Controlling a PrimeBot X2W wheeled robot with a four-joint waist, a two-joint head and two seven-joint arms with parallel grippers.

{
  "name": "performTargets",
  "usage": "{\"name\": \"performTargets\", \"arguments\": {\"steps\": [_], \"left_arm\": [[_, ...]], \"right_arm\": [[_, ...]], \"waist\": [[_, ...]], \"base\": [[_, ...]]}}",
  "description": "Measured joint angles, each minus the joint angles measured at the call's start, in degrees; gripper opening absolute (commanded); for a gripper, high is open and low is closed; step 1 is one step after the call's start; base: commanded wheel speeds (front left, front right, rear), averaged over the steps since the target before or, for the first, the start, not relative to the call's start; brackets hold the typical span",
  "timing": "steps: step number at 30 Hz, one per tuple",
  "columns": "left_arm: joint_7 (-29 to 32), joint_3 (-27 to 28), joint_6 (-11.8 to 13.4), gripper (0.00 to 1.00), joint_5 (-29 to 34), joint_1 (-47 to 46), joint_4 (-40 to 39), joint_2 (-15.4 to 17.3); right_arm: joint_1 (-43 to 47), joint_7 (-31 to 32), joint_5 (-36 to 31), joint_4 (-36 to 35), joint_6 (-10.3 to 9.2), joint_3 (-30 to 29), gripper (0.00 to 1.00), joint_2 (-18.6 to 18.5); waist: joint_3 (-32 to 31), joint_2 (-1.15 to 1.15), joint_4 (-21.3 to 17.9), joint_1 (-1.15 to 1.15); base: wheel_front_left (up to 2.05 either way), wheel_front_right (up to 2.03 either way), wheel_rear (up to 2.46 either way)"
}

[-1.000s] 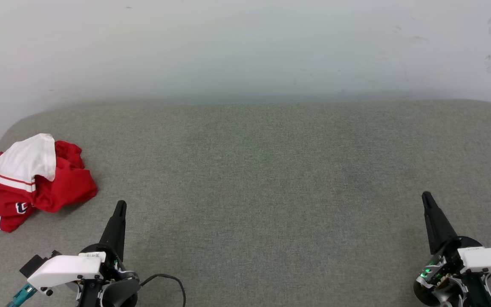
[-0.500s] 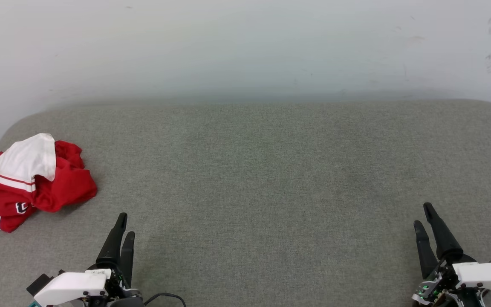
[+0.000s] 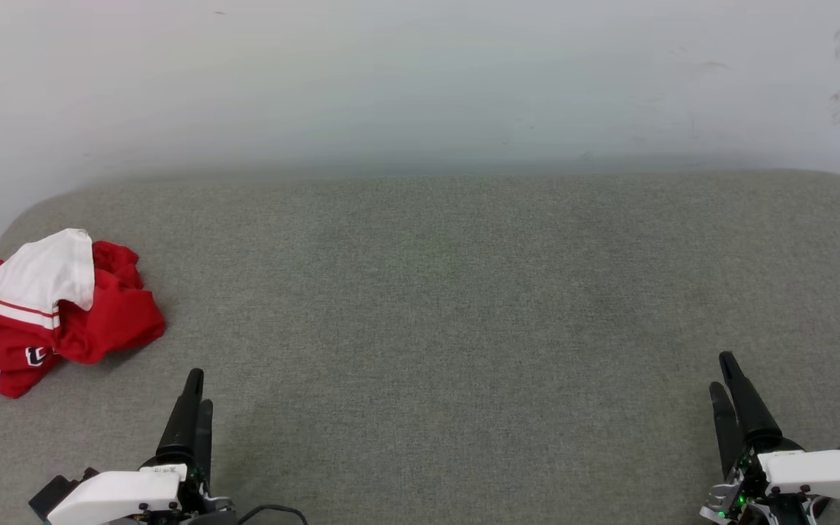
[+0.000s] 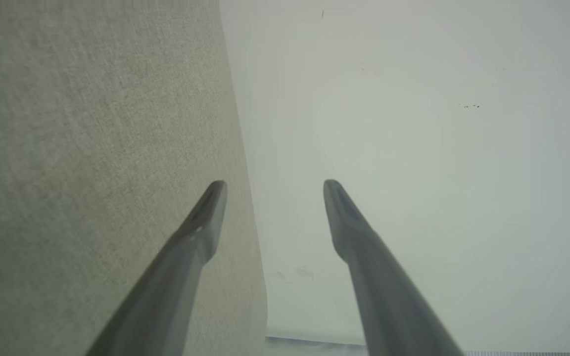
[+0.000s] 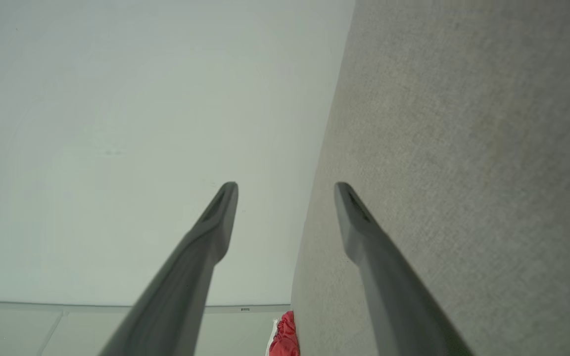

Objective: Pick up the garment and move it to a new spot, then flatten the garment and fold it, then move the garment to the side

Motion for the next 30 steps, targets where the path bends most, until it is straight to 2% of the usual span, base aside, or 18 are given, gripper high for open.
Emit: {"name": "performTargets", "arguments": {"steps": [7,20,25,30], "left_arm": [[-1.74,2.61,0.00,1.00,3.89,0.03,0.25,0.01],[-4.68,8.48,0.00,1.00,12.89,0.03,-1.37,0.01],[-5.66,8.96,0.12,1.00,19.78,0.03,-4.83,0.01],[-6.60,6.54,0.20,1.00,26.86,0.62,-9.78,0.00]], "right_arm": [[-0.15,-1.70,-5.41,0.35,0.00,-0.02,1.00,0.01],[-1.30,-4.56,-24.74,-2.83,0.00,-1.34,1.00,0.02],[-1.47,-5.54,-33.34,-5.08,0.00,-1.30,1.00,0.02],[-1.74,-6.58,-41.76,-7.84,0.00,-1.22,1.00,0.02]], "waist": [[0.00,0.00,-0.04,0.00],[-0.06,0.00,-0.22,0.00],[0.02,0.00,-0.31,0.00],[0.20,0.00,-0.36,0.00]], "base": [[0.00,0.00,0.00],[0.00,0.00,0.00],[0.00,0.00,0.00],[0.00,0.00,0.00]]}}
